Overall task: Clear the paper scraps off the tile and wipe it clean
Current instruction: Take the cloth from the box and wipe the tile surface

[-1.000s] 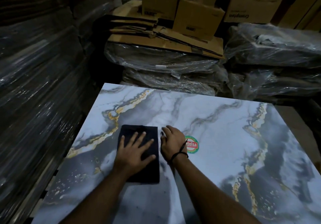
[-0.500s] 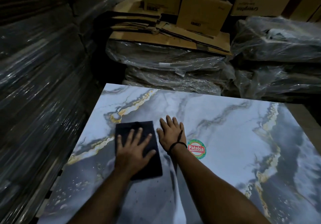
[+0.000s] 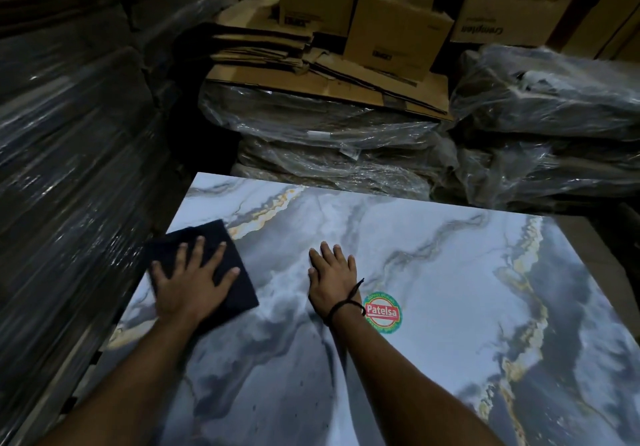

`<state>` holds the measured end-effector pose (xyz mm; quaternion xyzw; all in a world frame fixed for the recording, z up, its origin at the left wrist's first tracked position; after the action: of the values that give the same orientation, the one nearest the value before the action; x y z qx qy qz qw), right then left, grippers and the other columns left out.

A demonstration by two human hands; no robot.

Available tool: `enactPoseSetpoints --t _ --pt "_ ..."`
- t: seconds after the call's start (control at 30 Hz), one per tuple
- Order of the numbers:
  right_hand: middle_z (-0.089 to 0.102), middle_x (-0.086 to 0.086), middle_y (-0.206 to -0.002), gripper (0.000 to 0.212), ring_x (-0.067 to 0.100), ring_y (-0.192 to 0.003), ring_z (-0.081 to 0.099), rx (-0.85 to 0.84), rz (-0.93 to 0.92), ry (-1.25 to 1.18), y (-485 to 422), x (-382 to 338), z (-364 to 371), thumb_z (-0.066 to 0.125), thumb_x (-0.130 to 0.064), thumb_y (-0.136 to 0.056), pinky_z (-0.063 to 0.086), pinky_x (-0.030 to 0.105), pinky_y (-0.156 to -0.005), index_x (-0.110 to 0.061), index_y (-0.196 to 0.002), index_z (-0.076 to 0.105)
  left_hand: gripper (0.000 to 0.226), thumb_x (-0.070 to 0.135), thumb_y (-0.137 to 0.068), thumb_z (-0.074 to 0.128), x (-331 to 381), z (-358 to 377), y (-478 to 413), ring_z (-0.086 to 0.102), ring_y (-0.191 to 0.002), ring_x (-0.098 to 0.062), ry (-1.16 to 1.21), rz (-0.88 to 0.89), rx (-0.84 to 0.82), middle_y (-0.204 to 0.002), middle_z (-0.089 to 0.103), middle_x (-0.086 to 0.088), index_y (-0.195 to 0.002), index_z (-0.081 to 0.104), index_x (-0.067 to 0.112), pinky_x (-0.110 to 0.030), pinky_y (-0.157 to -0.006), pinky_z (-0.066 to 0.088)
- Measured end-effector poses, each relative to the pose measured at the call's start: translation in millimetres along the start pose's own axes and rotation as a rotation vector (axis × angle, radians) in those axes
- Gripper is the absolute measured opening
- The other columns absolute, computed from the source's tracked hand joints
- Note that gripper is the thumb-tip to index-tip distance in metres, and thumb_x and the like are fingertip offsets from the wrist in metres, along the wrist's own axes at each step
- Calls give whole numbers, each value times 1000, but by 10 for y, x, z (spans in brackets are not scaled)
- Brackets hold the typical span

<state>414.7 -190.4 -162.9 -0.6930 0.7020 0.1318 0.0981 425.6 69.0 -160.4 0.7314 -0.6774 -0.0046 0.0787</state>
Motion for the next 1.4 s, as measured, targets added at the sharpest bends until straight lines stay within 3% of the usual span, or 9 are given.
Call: enactPoseSetpoints --t 0.13,0.3,0.53,0.67,0.87,1.0,1.1,1.2,1.4 --pt "36 3 -154 57 27 -144 25 56 18 -84 -11 15 -91 18 -36 -93 12 47 -117 -18 -140 46 67 75 -83 8 1035 197 152 -3 -147 -22 -52 283 -39 -158 -9 8 -144 0 52 -62 -108 -5" --pt "34 4 -155 68 24 -146 23 42 39 -125 -19 47 -96 11 -41 -89 10 43 -118 -15 -143 43 69 74 -79 11 1401 225 169 3 -147 -18 -66 360 -20 -160 4 10 -144 12 52 -61 -110 -3" --pt "27 3 -158 54 23 -148 16 -4 20 -96 -3 38 -40 26 -37 -99 3 43 -119 -15 -147 36 68 79 -81 13 36 7 -377 2 -147 -18 24 -40 23 -160 0 11 -144 11 52 -60 -111 1" --pt "25 3 -159 51 22 -148 14 -1 27 -115 -26 49 -23 37 -33 -99 -1 42 -119 -15 -148 35 71 78 -80 8 -67 -21 -390 -3 -147 -20 22 -82 2 -160 -3 8 -146 6 50 -62 -110 1" --pt "39 4 -152 56 22 -144 27 96 63 -235 -28 92 -131 25 -36 -93 9 39 -119 -14 -139 48 70 77 -79 4 1158 167 -111 -5 -147 -21 -52 307 -33 -158 -9 10 -144 1 53 -63 -109 -7" --pt "45 4 -148 56 21 -142 33 81 88 -235 -45 130 -96 26 -37 -91 15 38 -117 -15 -135 53 71 76 -76 7 1505 206 -9 3 -147 -19 -70 426 -15 -160 4 9 -144 11 52 -64 -110 -5" --pt "64 6 -118 32 29 -113 57 178 54 -105 -75 98 -162 47 -34 -87 41 39 -95 -14 -106 63 70 80 -78 6 1110 126 -295 -3 -147 -17 -56 302 8 -159 -2 12 -143 4 54 -60 -110 -6" --pt "66 5 -92 25 30 -83 61 256 47 26 -187 24 -331 53 -35 -80 47 36 -73 -16 -93 63 66 78 -82 14 445 -10 -609 1 -147 -17 0 89 42 -160 1 11 -144 10 54 -61 -111 1" --pt "54 12 -137 50 33 -127 47 194 22 28 -675 -44 -381 48 -40 -90 37 43 -107 -11 -131 54 69 79 -82 14 -87 -78 -795 -2 -147 -21 40 -51 1 -160 -2 9 -145 9 51 -63 -110 4"
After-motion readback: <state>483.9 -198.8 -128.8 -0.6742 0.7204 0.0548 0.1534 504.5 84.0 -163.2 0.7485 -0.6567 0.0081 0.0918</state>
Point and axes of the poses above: each hand's wrist, its own y-axis away from the middle knuckle, its own z-axis out of the palm, x = y × z, the point moved 10 cm from there along -y, towards the middle knuckle
